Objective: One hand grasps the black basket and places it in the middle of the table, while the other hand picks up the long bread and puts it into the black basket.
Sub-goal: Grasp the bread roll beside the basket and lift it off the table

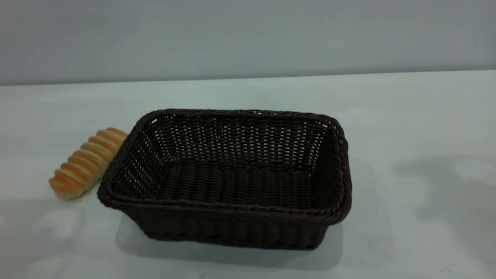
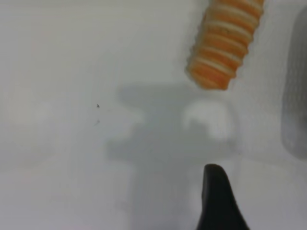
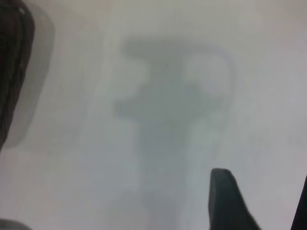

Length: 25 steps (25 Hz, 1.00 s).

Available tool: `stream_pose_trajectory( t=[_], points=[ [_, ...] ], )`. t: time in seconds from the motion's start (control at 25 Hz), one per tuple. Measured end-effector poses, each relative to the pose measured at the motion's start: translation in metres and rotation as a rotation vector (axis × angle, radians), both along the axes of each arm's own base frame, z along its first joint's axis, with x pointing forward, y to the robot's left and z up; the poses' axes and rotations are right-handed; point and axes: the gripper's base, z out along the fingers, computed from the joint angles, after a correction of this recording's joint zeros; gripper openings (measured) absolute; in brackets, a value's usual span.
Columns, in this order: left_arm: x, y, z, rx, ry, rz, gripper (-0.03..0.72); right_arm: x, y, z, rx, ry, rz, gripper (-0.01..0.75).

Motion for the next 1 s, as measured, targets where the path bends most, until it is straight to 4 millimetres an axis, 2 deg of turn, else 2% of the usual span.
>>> stream_pose_trajectory(
  t=[0.16, 0.4, 0.64, 0.8, 1.0],
  points=[
    [0.008, -0.002, -0.014, -0.014, 0.045, -0.008, 0.481, -0.029, -0.005, 0.016, 0.015, -0.046, 0.011, 0.388],
    [0.02, -0.004, -0.021, -0.02, 0.014, -0.025, 0.481, -0.045, -0.005, 0.028, 0.054, -0.083, 0.016, 0.388],
    [0.048, -0.006, -0.036, 0.003, 0.058, -0.082, 0.481, -0.068, -0.006, 0.05, 0.109, -0.161, 0.023, 0.388],
    [0.072, -0.008, -0.058, 0.032, 0.109, -0.163, 0.481, -0.084, -0.009, 0.063, 0.119, -0.217, 0.027, 0.388],
    [0.098, -0.01, -0.097, 0.063, 0.16, -0.27, 0.481, -0.092, -0.01, 0.069, 0.124, -0.243, 0.029, 0.388]
  ],
)
